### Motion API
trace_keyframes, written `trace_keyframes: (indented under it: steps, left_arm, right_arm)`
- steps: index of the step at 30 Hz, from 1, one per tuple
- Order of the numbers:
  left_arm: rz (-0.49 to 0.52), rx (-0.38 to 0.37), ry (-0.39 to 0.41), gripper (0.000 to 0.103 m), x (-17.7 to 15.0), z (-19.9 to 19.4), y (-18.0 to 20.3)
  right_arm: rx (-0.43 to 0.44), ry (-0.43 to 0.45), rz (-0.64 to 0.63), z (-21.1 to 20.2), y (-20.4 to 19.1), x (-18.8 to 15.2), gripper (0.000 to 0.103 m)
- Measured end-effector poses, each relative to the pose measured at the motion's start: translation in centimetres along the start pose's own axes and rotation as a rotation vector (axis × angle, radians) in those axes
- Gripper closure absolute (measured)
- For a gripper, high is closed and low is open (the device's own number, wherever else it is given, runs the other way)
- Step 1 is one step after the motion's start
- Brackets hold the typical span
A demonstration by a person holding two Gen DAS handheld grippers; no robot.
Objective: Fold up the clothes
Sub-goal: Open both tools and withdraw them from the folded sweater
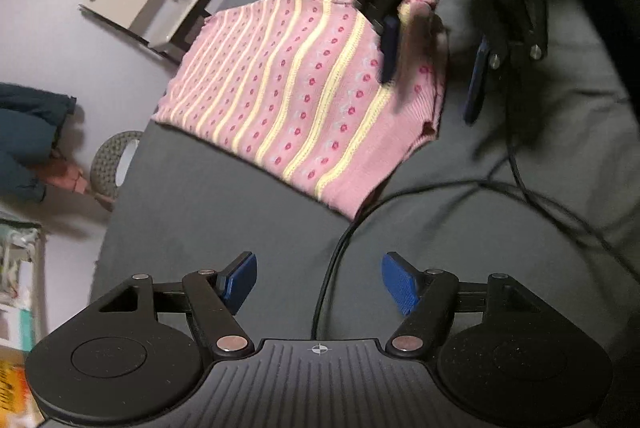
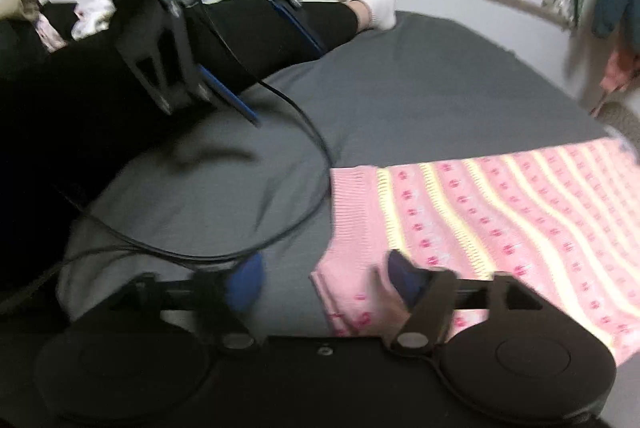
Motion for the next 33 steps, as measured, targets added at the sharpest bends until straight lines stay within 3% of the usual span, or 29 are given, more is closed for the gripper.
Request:
trace_keyframes:
  steps: [8,13,16,18,21,22,24,33]
  left_arm:
    - [0.104,0.034,-0.153,0.033,-3.5,-5.3,-3.2]
    - [0.248,0.095,-0.385,0.033,-9.1,-7.4,-6.7]
    - [0.258,0.155,-0.48,0.033,-11.6,-7.8,-8.8]
    - [0.216,0.162,-0.456,0.032,-11.7,-7.7,-9.2]
    - [0.09,0.093,-0.327,0.031,-9.6,-6.0,-7.7]
    - [0.07,0.071,-0.278,0.026,-8.7,-5.2,-6.8]
    - [0.058,0.042,-0.183,0.02,-6.7,-3.6,-4.6]
    - [0.134,0.07,0.074,0.02,2.0,2.4,2.6]
  right_arm:
    - [-0.087,0.02,-0.159,0.6,-2.1,-0.5,0.0]
    - [-0.125,0.046,-0.219,0.8,-2.8,-0.6,0.0]
    - [-0.138,0.047,-0.213,0.7,-2.6,-0.5,0.0]
    - [-0.149,0.05,-0.21,0.6,-2.5,-0.4,0.0]
    - [-0.173,0.059,-0.216,0.7,-2.4,-0.1,0.0]
    - [-0.177,0.055,-0.219,0.7,-2.4,-0.1,0.0]
    - [-0.186,0.046,-0.231,0.8,-2.5,-0.1,0.0]
    - [-0.292,-0.054,-0.489,1.6,-4.1,-1.8,0.0]
Point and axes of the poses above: each gripper's, at about its wrist camera, not at the fingertips, and z roughly the way its jaws point, y to its right, x to its top, the point moved 4 cm from there along z, roughly the way its jaws point, and after that the axes turned 9 degrees about z, right-handed, at the moved point
